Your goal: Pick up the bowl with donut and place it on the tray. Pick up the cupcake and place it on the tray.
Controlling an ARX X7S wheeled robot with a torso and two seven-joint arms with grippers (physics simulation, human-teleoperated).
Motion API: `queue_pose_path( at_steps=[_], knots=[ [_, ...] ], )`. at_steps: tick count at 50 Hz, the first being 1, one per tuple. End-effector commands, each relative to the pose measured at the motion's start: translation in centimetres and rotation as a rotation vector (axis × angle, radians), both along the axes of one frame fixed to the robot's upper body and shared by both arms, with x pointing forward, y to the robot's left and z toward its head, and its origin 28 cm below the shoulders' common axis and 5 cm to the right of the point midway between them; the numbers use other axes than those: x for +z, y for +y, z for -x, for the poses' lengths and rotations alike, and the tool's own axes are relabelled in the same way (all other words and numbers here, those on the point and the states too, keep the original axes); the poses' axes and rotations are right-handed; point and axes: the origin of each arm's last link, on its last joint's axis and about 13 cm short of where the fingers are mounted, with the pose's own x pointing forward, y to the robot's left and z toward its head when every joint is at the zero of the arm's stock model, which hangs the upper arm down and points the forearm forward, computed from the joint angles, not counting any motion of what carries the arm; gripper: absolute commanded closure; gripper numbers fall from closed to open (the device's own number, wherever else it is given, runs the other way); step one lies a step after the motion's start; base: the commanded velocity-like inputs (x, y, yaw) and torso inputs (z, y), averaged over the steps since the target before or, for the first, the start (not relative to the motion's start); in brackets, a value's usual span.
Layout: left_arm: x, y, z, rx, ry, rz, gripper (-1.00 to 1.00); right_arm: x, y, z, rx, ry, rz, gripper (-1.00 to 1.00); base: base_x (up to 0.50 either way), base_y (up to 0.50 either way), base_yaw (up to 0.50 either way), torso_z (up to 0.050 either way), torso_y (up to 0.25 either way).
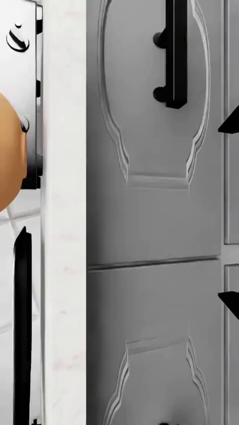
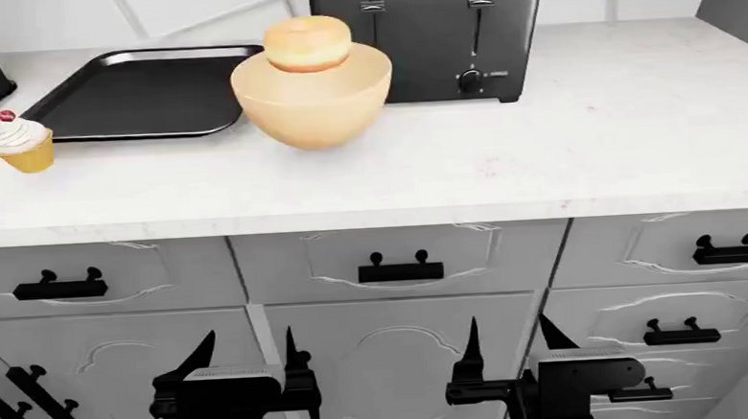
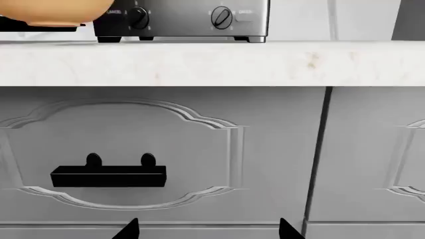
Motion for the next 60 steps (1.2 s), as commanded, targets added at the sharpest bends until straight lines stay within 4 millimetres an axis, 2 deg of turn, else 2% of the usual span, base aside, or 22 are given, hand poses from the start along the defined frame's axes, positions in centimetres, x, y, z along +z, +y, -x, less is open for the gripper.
queue_pose_path(
  at_steps=[1, 17, 60],
  knots=[
    [-0.02, 0.02, 0.00, 0.002, 0.001, -0.001, -1.00, 0.00, 0.05, -0.01, 0.000, 0.001, 0.001, -1.00, 0.00, 0.00, 0.00, 0.000, 0.000],
    [-0.04, 0.01, -0.04, 0.008, 0.007, -0.007, -1.00, 0.03, 0.07, -0.05, -0.008, 0.000, -0.001, -1.00, 0.00, 0.03, 0.00, 0.000, 0.000],
    [-0.05, -0.01, 0.04, 0.006, 0.005, -0.019, -1.00, 0.00, 0.08, 0.02, -0.010, 0.002, 0.008, -1.00, 0.00, 0.48, 0.00, 0.000, 0.000]
  ],
)
